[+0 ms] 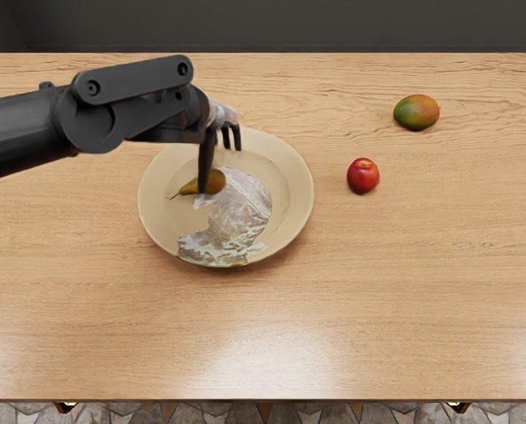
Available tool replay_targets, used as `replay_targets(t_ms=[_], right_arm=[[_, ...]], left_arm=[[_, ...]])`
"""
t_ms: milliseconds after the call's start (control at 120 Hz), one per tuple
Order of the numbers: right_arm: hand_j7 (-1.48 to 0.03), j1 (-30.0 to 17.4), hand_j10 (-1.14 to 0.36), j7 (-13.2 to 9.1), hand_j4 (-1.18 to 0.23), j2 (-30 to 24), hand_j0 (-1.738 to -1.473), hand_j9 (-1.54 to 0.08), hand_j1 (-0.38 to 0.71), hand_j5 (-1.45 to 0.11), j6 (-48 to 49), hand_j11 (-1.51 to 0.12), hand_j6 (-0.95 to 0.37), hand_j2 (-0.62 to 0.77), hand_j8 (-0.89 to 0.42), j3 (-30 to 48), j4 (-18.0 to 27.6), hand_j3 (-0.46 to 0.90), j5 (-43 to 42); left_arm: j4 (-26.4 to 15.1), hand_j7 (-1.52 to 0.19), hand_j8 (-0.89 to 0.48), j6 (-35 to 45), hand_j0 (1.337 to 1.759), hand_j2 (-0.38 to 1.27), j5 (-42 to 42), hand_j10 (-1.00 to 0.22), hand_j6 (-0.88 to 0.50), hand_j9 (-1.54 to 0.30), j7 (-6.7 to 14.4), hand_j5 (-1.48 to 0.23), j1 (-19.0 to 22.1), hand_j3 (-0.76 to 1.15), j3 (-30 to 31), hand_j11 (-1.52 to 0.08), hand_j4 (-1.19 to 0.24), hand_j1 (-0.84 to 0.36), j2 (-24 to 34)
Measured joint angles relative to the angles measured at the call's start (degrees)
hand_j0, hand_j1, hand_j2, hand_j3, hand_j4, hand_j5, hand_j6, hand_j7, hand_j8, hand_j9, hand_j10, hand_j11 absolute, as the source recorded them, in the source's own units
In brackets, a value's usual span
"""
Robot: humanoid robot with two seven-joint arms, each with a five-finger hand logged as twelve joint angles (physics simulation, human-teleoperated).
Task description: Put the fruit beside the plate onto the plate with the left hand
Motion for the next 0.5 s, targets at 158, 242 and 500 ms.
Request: replay_targets(t_ms=[158,242,500], right_arm=[[-0.04,0.0,-0.03,0.0,-0.03,0.0,-1.658,-0.04,-0.31,-0.04,0.0,-0.04,-0.03,-0.01,-0.03,0.0,0.0,0.00,0.0],[-0.04,0.0,-0.03,0.0,-0.03,0.0,-1.658,-0.04,-0.31,-0.04,0.0,-0.04,-0.03,-0.01,-0.03,0.0,0.0,0.00,0.0],[-0.04,0.2,-0.03,-0.1,-0.03,0.0,-1.658,-0.04,-0.31,-0.04,0.0,-0.04,-0.03,-0.01,-0.03,-0.1,0.0,0.00,0.0]], left_arm=[[0.5,-0.22,-0.09,-3.3,1.657,0.10,-10.8,-0.12,-0.11,-0.21,0.0,-0.22,0.1,0.00,-0.5,-0.21,-0.15,0.21,5.3],[0.4,-0.15,-0.06,-10.0,1.657,0.07,-15.1,-0.08,-0.08,-0.14,0.0,-0.15,1.9,0.00,-2.8,-0.14,-0.10,0.26,10.5],[0.4,-0.04,-0.02,-16.8,1.658,0.02,-22.5,-0.03,-0.02,-0.04,0.0,-0.04,7.6,0.00,-13.9,-0.05,-0.03,0.32,27.3]])
